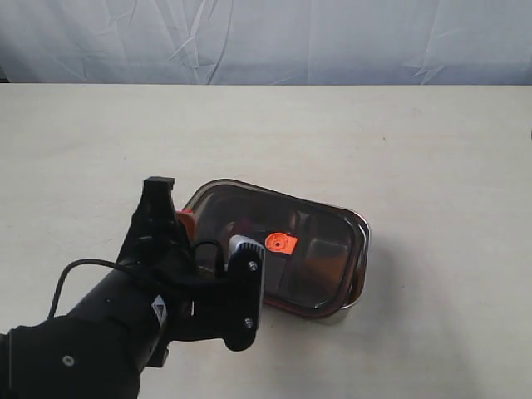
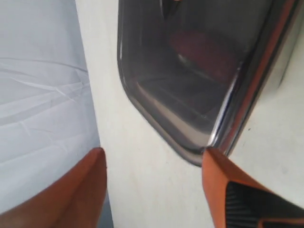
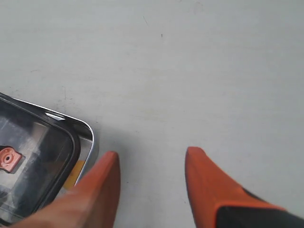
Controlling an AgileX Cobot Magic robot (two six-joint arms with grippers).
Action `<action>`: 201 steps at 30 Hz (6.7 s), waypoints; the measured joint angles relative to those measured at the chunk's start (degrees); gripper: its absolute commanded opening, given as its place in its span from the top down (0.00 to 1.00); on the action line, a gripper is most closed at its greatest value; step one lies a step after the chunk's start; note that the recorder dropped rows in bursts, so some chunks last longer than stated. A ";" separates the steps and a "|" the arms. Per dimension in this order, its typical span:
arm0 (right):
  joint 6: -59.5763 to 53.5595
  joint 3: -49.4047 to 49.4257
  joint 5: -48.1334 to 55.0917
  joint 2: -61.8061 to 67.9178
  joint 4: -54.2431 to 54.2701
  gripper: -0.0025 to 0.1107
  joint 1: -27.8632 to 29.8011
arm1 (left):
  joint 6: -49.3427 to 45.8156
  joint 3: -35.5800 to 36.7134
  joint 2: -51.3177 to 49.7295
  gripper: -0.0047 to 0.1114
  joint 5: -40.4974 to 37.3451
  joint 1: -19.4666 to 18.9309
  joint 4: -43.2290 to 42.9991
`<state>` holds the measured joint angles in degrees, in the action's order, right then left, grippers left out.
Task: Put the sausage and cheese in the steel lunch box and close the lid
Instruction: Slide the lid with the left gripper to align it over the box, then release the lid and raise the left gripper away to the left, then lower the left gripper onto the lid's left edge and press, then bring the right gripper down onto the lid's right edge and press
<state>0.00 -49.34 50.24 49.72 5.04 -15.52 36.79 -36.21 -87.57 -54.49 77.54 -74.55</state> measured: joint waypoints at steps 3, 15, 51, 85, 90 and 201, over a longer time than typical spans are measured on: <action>0.00 0.00 0.00 0.00 0.00 0.59 0.00 | 0.80 0.00 0.65 0.71 -4.91 0.00 0.00; 0.00 0.00 0.00 0.00 0.60 0.59 0.00 | 13.91 -2.84 12.13 0.96 -8.26 -13.59 7.32; 0.00 0.00 2.26 0.00 2.12 0.59 0.00 | -26.34 -13.15 -0.37 0.96 16.48 -46.88 70.88; 0.00 0.00 2.39 0.00 2.12 0.59 0.00 | -26.55 -13.15 -3.28 0.96 20.54 -42.59 75.21; 0.00 0.00 2.39 0.00 2.12 0.59 0.00 | -26.55 -13.15 -3.28 0.96 20.68 -42.59 76.04; 3.13 4.09 -4.62 37.54 6.77 0.99 -30.28 | -31.23 -13.15 -2.17 0.96 21.15 -42.27 76.11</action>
<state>3.13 -45.24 45.62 87.27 11.81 -45.81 5.56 -49.36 -89.74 -33.34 35.27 1.56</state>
